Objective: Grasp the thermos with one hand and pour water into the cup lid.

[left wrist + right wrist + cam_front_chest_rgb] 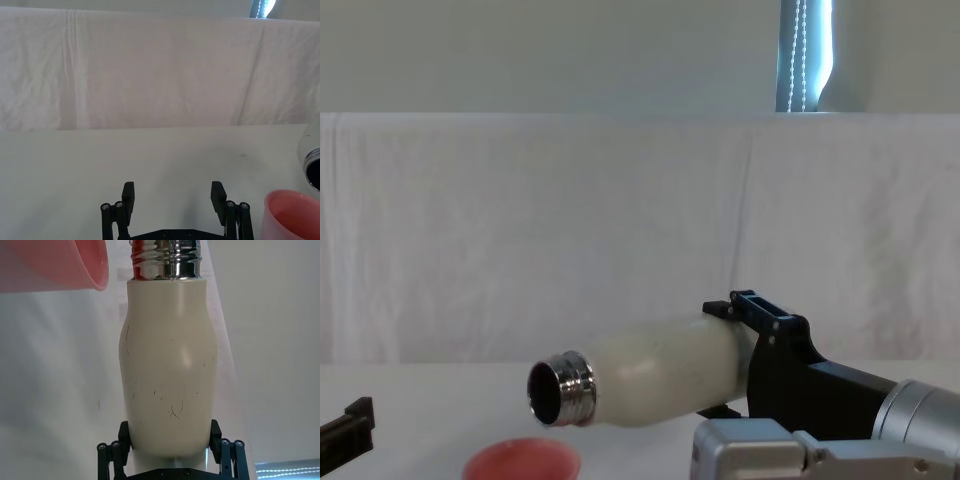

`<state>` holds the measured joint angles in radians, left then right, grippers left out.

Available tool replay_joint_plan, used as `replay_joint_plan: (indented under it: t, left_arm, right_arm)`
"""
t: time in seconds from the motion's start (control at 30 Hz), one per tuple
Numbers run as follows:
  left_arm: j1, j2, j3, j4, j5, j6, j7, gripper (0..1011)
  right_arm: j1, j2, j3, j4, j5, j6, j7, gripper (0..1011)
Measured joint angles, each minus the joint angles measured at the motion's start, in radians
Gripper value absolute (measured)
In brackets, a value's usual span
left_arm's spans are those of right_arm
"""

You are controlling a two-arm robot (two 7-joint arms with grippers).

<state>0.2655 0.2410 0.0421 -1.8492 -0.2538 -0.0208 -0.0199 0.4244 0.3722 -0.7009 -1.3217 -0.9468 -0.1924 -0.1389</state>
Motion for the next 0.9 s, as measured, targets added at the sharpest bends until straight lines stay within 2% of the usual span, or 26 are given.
replay_joint_plan:
  t: [0.9]
  left_arm:
    - [0.0,0.0,0.0,0.0,0.0,0.0,0.0,1001]
  right_arm:
    - [0.011,-0.007,-0.015,0.009,-0.01,-0.005,-0.011,950]
